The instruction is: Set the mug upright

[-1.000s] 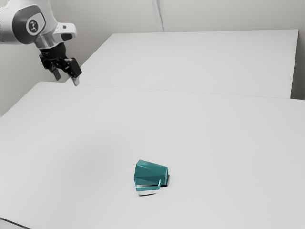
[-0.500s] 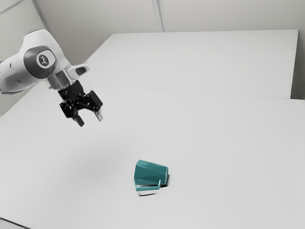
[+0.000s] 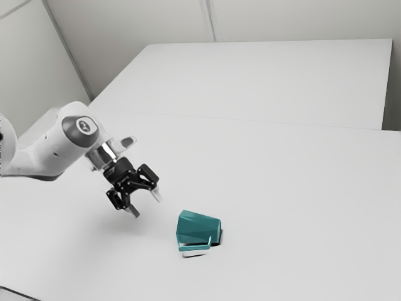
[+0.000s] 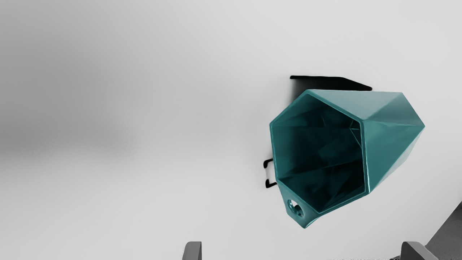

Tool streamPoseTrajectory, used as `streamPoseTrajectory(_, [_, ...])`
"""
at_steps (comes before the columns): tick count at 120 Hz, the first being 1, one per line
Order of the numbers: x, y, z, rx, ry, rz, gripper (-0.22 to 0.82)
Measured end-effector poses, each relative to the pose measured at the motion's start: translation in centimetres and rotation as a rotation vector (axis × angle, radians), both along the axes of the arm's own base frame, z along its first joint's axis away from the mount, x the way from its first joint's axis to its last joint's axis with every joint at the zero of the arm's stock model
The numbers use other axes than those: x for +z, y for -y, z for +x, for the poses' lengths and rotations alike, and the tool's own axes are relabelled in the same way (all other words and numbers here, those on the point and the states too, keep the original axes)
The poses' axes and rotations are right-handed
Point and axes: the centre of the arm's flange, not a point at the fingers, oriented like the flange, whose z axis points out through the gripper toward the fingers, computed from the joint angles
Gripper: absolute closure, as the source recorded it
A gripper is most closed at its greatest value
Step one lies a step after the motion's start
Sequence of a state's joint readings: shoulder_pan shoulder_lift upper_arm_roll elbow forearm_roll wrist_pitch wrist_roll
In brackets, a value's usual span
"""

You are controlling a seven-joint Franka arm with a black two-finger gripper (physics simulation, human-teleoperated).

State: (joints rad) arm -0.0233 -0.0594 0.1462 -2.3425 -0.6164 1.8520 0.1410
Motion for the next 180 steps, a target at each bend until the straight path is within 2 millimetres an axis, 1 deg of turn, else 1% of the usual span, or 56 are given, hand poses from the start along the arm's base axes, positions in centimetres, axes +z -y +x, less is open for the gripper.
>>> streamPoseTrajectory(12, [-1.0,1.1,-0.4,-0.006,0.0,-0.031,0.0])
streamPoseTrajectory(24, [-1.4,2.1,-0.5,-0.017,0.015,-0.054,0.0])
streamPoseTrajectory(48, [-2.1,5.3,-0.2,-0.046,0.068,-0.093,0.0])
streamPoseTrajectory(63, [-2.8,6.4,0.0,-0.046,0.097,-0.111,0.0])
streamPoseTrajectory(81, [-3.5,7.3,0.4,-0.039,0.131,-0.128,0.0])
streamPoseTrajectory(95, [-4.6,7.8,0.6,-0.029,0.14,-0.144,0.0])
streamPoseTrajectory(112, [-4.8,8.0,0.9,-0.01,0.169,-0.163,0.0])
streamPoseTrajectory(133, [-5.5,8.0,1.1,0.01,0.182,-0.184,0.0])
streamPoseTrajectory(158, [-6.2,9.3,1.0,-0.004,0.187,-0.201,0.0])
streamPoseTrajectory(163, [-6.2,9.5,1.0,-0.007,0.19,-0.203,0.02])
streamPoseTrajectory(167, [-6.3,9.5,1.0,-0.009,0.192,-0.204,0.06])
streamPoseTrajectory(180, [-6.1,9.6,0.9,-0.02,0.199,-0.204,0.26])
